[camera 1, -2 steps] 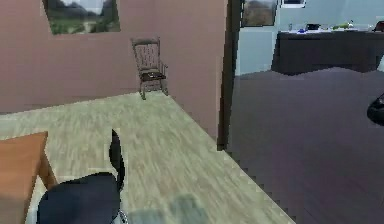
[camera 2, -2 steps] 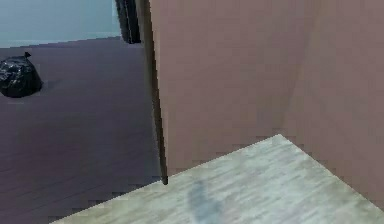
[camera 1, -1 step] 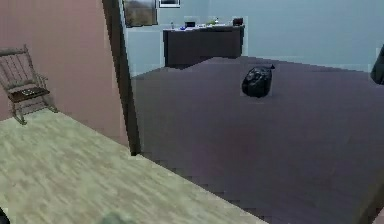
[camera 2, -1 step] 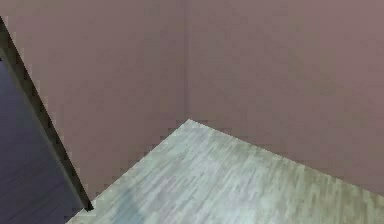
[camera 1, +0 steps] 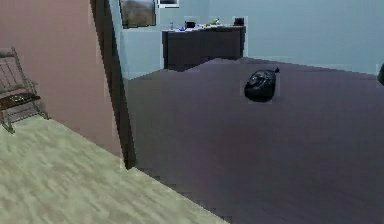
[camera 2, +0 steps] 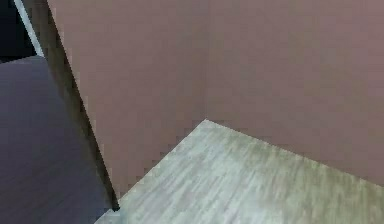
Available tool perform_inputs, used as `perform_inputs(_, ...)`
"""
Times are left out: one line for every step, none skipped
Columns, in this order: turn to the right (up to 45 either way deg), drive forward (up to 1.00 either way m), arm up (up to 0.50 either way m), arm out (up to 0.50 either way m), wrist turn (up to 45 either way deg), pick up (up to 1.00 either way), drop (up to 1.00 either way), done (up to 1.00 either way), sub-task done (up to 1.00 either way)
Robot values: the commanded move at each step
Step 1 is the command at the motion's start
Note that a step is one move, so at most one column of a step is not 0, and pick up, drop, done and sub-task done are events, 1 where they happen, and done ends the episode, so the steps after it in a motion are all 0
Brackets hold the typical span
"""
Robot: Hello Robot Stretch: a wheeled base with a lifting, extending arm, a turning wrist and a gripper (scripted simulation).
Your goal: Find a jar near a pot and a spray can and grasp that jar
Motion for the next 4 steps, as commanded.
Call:
perform_inputs(0.0,1.00,0.00,0.00,0.0,0.00,0.00,0.00,0.00)
perform_inputs(0.0,0.50,0.00,0.00,0.0,0.00,0.00,0.00,0.00)
perform_inputs(-6.0,0.00,0.00,0.00,0.0,0.00,0.00,0.00,0.00)
perform_inputs(0.0,1.00,0.00,0.00,0.0,0.00,0.00,0.00,0.00)
